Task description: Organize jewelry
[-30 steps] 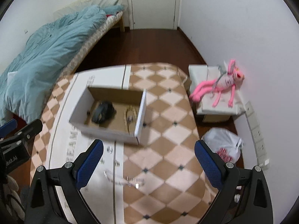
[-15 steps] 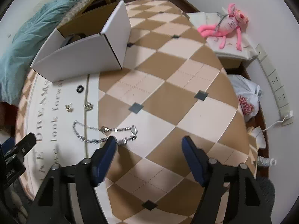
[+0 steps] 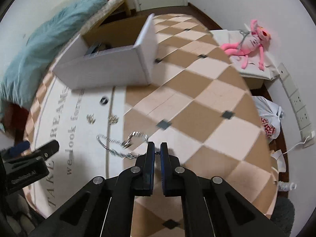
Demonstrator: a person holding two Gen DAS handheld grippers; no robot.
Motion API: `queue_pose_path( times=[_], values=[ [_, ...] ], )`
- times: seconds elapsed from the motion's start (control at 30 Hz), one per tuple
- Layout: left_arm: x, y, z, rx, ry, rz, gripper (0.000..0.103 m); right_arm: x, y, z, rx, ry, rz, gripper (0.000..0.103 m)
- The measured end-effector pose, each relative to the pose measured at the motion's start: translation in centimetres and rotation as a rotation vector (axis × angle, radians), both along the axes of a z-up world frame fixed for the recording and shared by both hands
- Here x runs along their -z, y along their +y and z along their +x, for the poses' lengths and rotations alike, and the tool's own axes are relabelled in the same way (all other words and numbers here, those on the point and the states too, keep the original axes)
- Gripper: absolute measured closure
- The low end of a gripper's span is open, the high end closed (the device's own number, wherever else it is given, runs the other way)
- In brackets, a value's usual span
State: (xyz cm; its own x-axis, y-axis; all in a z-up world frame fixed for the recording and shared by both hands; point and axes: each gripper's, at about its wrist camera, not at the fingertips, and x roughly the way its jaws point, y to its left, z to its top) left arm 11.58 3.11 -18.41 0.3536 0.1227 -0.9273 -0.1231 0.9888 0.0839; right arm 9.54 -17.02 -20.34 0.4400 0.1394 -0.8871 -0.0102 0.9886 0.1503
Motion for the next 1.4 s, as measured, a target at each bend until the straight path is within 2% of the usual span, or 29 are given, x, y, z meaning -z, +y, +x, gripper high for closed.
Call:
queue_pose_path(
  times=[0.23,0.37,0.47,0.53,0.67,0.73,0.77,0.83,1.0,1.17,1.4],
  values=[
    [0.0,-2.6,1.7,0.059,-0.015,-0.065,0.003,-2.6,-3.7,1.4,0.050,-0.051,0.026,0.098],
    [0.3,-4.5,3.0,0.109,-0.021,-0.076,0.004,-3.1,-4.9,2.4,0.065,-0.059,0.031,0.098],
    [0.8,-5.6,3.6,0.143,-0.014,-0.072,0.025,-2.9,-5.5,2.9,0.075,-0.053,0.037,0.098],
    [1.3,-6.1,4.0,0.160,-0.001,-0.076,0.050,-2.8,-5.8,3.1,0.082,-0.049,0.045,0.098],
    [1.4,-6.8,4.2,0.185,-0.012,-0.084,0.069,-2.7,-6.1,3.3,0.087,-0.045,0.053,0.097],
    [1.2,-7.1,4.3,0.196,-0.017,-0.086,0.083,-2.6,-6.2,3.4,0.090,-0.044,0.055,0.097],
    [1.2,-7.2,4.3,0.201,-0.018,-0.087,0.085,-2.5,-6.3,3.4,0.090,-0.042,0.057,0.097],
    [1.2,-7.4,4.5,0.209,-0.020,-0.091,0.097,-2.4,-6.3,3.4,0.092,-0.039,0.063,0.097],
    [0.9,-7.1,4.6,0.213,-0.032,-0.107,0.097,-3.2,-6.2,3.2,0.076,-0.048,0.091,0.097],
    [-0.9,-6.6,4.4,0.213,-0.065,-0.129,0.097,-6.0,-5.4,3.2,0.035,-0.091,0.123,0.097],
    [-7.1,-4.9,5.2,0.222,-0.156,-0.173,0.097,-12.1,-4.3,4.6,-0.032,-0.187,0.167,0.097]
  ],
)
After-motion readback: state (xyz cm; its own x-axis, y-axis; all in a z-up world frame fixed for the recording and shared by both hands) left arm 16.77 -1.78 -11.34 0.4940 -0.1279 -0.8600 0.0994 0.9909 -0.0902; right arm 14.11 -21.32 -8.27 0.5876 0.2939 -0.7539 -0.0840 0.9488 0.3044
